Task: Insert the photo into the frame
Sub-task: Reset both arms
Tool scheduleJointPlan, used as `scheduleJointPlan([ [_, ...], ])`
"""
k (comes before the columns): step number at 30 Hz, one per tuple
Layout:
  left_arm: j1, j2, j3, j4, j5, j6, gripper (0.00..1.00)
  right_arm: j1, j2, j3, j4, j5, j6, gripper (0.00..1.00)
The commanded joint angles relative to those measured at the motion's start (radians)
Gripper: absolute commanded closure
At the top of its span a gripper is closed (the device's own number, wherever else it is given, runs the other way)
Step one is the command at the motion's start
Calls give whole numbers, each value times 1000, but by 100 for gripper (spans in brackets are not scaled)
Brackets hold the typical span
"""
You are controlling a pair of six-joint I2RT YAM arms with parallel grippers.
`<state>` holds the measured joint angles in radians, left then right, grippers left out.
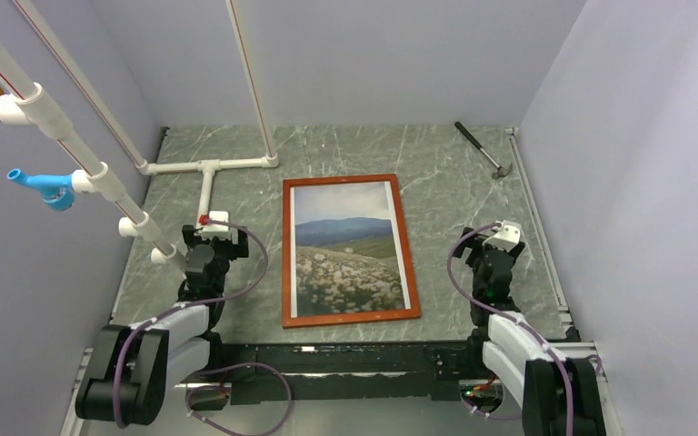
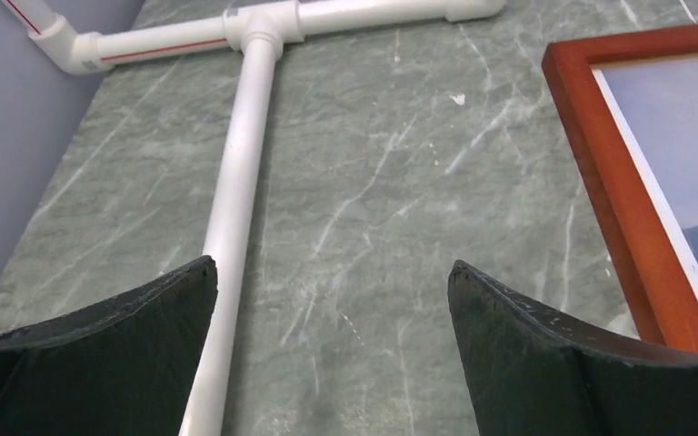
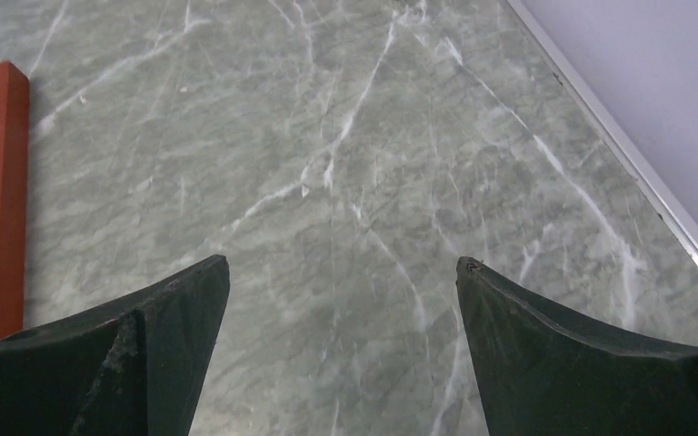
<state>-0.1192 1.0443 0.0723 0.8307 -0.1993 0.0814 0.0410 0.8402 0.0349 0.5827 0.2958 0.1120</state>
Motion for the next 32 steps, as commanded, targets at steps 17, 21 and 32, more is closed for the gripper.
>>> scheduleJointPlan([
  [17,141,299,142,249,25,-36,1,-103,602,113,685,-115,0,1],
  [21,141,296,144,237,27,-36,1,-102,627,168,602,-107,-7,0],
  [32,140,304,155,231,92,-6,1,-98,637,224,510,-268,-77,0],
])
